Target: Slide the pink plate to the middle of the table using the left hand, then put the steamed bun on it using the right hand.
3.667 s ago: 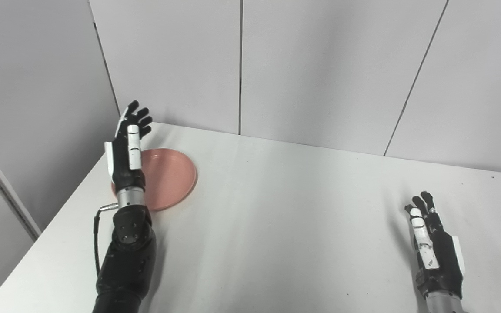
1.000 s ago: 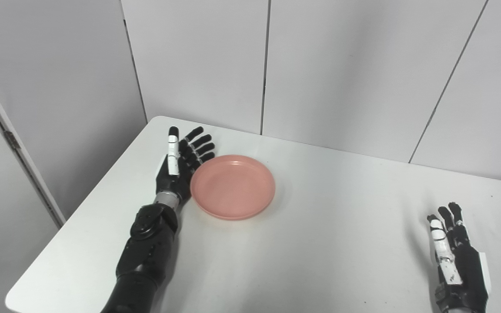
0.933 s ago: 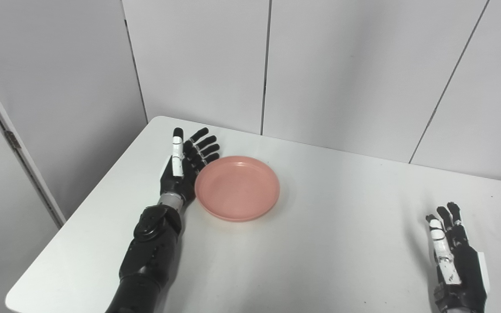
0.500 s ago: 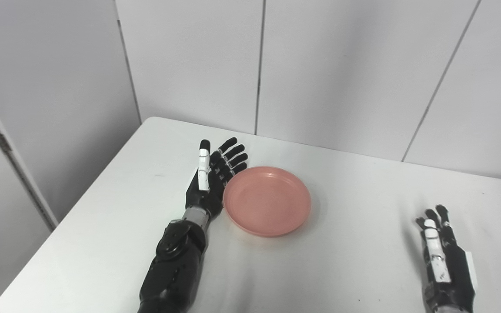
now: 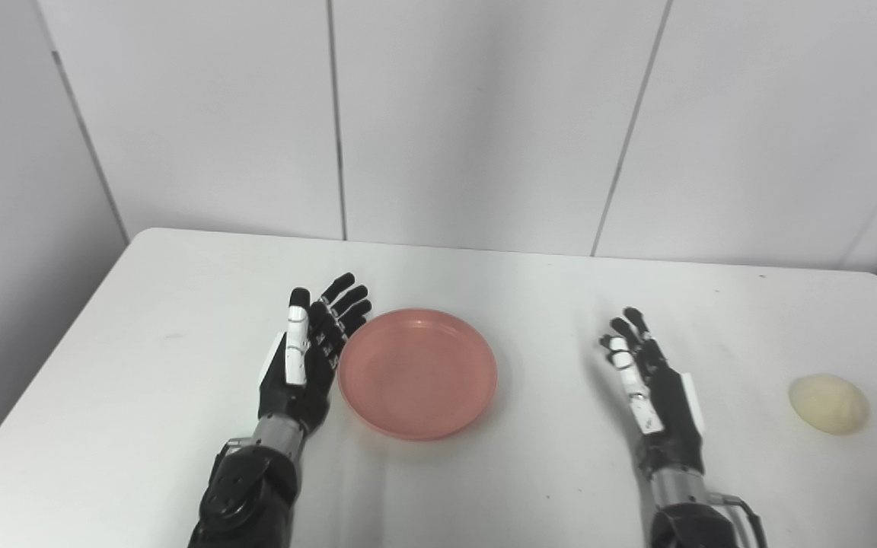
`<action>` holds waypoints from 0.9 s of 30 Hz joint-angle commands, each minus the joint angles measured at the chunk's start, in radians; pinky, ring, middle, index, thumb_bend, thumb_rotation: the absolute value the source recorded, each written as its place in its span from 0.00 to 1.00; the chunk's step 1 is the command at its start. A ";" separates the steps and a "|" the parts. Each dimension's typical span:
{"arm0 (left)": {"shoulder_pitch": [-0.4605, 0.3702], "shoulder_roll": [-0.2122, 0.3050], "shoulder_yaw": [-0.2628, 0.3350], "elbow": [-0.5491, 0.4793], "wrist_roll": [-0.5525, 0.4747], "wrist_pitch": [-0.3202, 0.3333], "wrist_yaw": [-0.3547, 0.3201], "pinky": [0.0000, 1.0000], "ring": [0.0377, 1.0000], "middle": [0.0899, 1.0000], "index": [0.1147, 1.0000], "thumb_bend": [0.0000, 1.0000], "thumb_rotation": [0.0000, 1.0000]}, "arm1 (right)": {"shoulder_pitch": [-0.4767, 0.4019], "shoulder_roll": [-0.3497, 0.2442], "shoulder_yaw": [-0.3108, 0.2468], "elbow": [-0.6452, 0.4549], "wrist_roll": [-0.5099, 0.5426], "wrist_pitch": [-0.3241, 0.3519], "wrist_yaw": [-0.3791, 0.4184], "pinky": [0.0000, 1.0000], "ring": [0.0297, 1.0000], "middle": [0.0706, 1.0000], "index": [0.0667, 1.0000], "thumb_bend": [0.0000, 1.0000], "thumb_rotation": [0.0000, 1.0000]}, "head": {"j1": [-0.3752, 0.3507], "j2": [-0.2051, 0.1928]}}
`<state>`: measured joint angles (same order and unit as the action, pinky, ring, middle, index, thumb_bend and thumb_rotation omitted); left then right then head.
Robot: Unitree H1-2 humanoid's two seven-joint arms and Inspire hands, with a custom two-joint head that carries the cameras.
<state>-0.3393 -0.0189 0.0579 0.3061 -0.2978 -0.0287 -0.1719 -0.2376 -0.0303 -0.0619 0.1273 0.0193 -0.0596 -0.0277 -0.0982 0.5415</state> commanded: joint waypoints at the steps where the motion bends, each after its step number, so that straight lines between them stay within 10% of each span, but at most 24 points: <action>1: 0.031 -0.012 -0.031 -0.014 0.010 0.021 -0.029 0.95 0.88 0.86 0.81 0.71 1.00 | -0.012 0.016 0.010 0.003 -0.019 -0.051 -0.017 0.88 0.84 0.88 0.90 0.55 0.71 | -0.032 0.003; 17: 0.050 -0.034 -0.144 0.025 0.068 -0.004 -0.064 0.97 0.95 0.96 0.88 0.72 1.00 | -0.014 -0.045 0.043 0.035 -0.112 -0.134 -0.030 0.85 0.86 0.89 0.92 0.54 0.72 | -0.065 -0.001; 27: 0.027 -0.069 -0.153 0.075 0.103 -0.037 -0.057 0.99 0.97 0.97 0.89 0.73 1.00 | -0.074 -0.153 -0.030 -0.025 -0.240 -0.142 -0.124 0.83 0.82 0.86 0.90 0.58 0.61 | -0.053 -0.027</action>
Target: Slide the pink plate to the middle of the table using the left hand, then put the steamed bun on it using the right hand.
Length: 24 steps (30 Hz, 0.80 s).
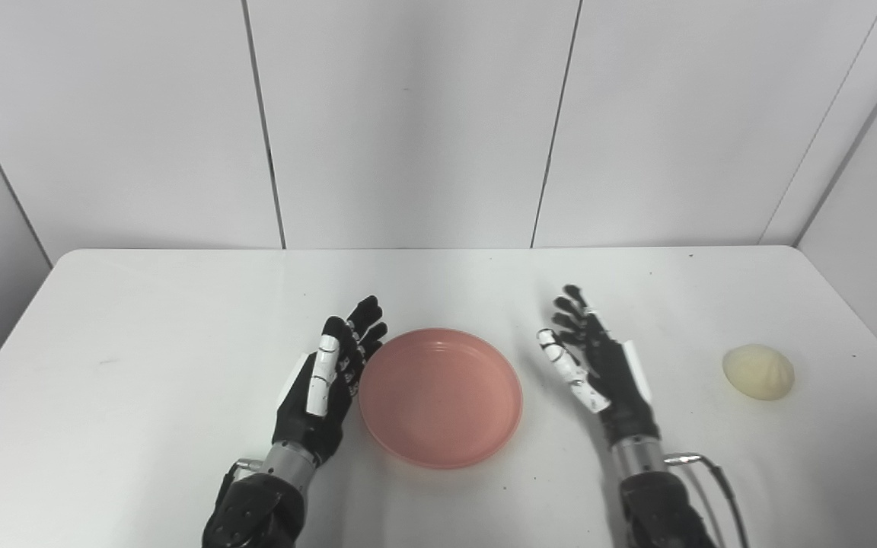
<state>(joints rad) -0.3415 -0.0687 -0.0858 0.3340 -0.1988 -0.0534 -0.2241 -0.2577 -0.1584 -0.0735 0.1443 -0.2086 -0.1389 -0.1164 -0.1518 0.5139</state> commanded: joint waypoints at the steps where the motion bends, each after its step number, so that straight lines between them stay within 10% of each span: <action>1: 0.026 -0.020 -0.009 0.054 0.007 -0.016 -0.005 0.99 0.97 0.98 0.89 0.73 1.00 | -0.062 -0.033 -0.028 -0.044 -0.013 -0.065 -0.040 0.82 0.83 0.86 0.90 0.59 0.55 | 0.000 -0.001; 11: 0.019 -0.007 -0.002 0.062 0.012 -0.024 -0.024 1.00 0.98 0.99 0.91 0.70 1.00 | -0.116 -0.176 -0.105 -0.160 -0.191 0.199 -0.074 0.72 0.83 0.88 0.90 0.68 0.46 | -0.095 -0.031; 24: 0.026 0.042 0.030 0.044 -0.024 -0.015 -0.061 0.95 0.95 0.95 0.86 0.72 0.99 | -0.130 -0.254 -0.076 -0.202 -0.461 0.439 -0.099 0.73 0.85 0.88 0.84 0.74 0.33 | -0.266 -0.055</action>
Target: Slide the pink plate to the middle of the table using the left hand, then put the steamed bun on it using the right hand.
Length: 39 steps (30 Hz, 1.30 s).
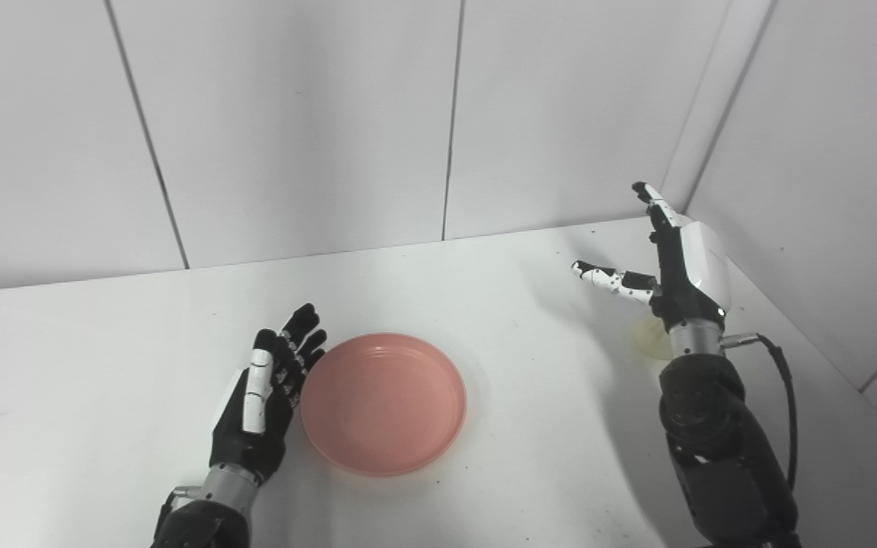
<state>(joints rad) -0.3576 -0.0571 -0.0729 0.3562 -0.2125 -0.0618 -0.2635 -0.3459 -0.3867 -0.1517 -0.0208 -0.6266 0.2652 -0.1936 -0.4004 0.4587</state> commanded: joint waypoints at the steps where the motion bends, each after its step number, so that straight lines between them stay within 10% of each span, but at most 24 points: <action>1: 0.041 0.036 0.017 0.024 -0.010 -0.007 -0.025 0.95 0.95 0.95 0.86 0.72 0.99 | -0.044 -0.028 0.009 -0.035 -0.071 0.064 -0.018 0.74 0.86 0.88 0.84 0.74 0.34 | -0.026 0.000; 12: 0.030 0.070 0.025 0.045 -0.034 -0.012 -0.073 0.93 0.93 0.95 0.85 0.73 0.97 | -0.065 -0.046 0.037 0.031 -0.179 0.200 -0.001 0.78 0.84 0.86 0.83 0.77 0.37 | -0.079 0.003; 22: 0.020 0.074 0.042 0.076 -0.035 -0.023 -0.081 0.91 0.92 0.94 0.84 0.74 0.94 | -0.082 -0.012 -0.056 0.081 -0.239 0.204 0.088 0.81 0.89 0.91 0.86 0.79 0.37 | -0.091 0.008; 39: 0.028 0.075 0.043 0.039 -0.029 0.007 -0.088 0.93 0.93 0.95 0.86 0.72 0.97 | -0.117 0.011 -0.174 0.103 -0.417 0.205 0.528 0.62 0.80 0.87 0.85 0.81 0.32 | -0.090 0.024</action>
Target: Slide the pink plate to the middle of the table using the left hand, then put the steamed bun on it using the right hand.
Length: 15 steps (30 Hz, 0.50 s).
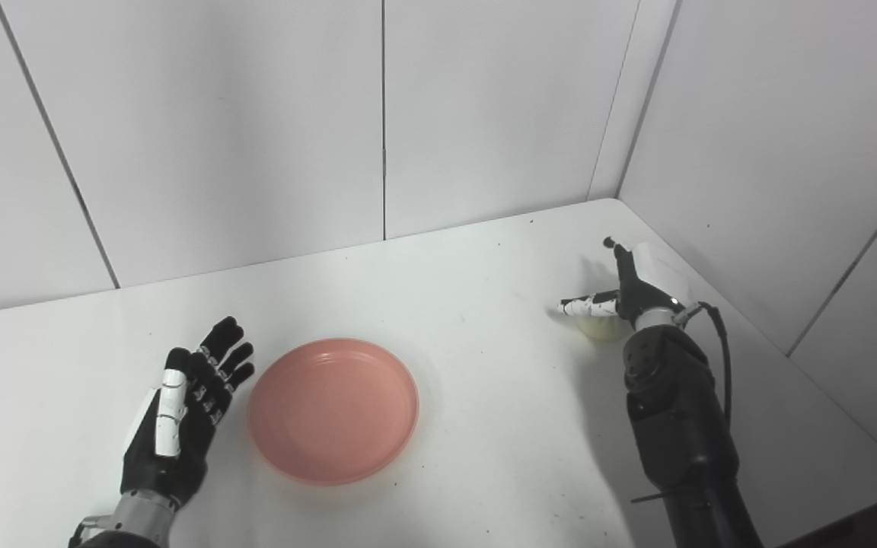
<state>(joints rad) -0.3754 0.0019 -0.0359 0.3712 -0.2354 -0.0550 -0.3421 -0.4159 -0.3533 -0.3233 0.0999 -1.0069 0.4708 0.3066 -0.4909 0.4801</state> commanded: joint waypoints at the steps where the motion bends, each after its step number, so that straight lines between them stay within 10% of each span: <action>1: 0.046 0.016 0.006 0.023 -0.006 0.002 -0.009 0.93 0.93 0.95 0.86 0.72 0.97 | -0.047 -0.025 0.000 -0.018 -0.055 -0.001 0.050 0.62 0.80 0.87 0.85 0.81 0.32 | 0.001 0.002; 6: 0.050 0.015 0.006 0.009 -0.006 0.005 -0.007 0.93 0.93 0.95 0.86 0.72 0.97 | -0.044 -0.039 0.006 -0.017 -0.099 -0.001 0.142 0.57 0.73 0.80 0.82 0.80 0.19 | 0.000 0.009; 10: 0.051 0.017 0.008 0.004 -0.012 0.014 -0.011 0.93 0.92 0.94 0.86 0.71 0.97 | -0.035 -0.079 0.037 0.019 -0.068 -0.001 0.155 0.34 0.41 0.51 0.80 0.66 0.05 | 0.000 0.014; 15: 0.054 0.013 0.009 -0.016 -0.012 0.032 -0.006 0.92 0.92 0.94 0.85 0.71 0.96 | -0.036 -0.065 0.009 0.035 -0.085 -0.001 0.132 0.16 0.20 0.43 0.71 0.57 0.00 | 0.002 0.020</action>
<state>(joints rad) -0.3601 0.0058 -0.0325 0.3397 -0.2355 -0.0293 -0.3421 -0.4318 -0.4135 -0.3062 0.1366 -1.0762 0.4711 0.4562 -0.4893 0.5000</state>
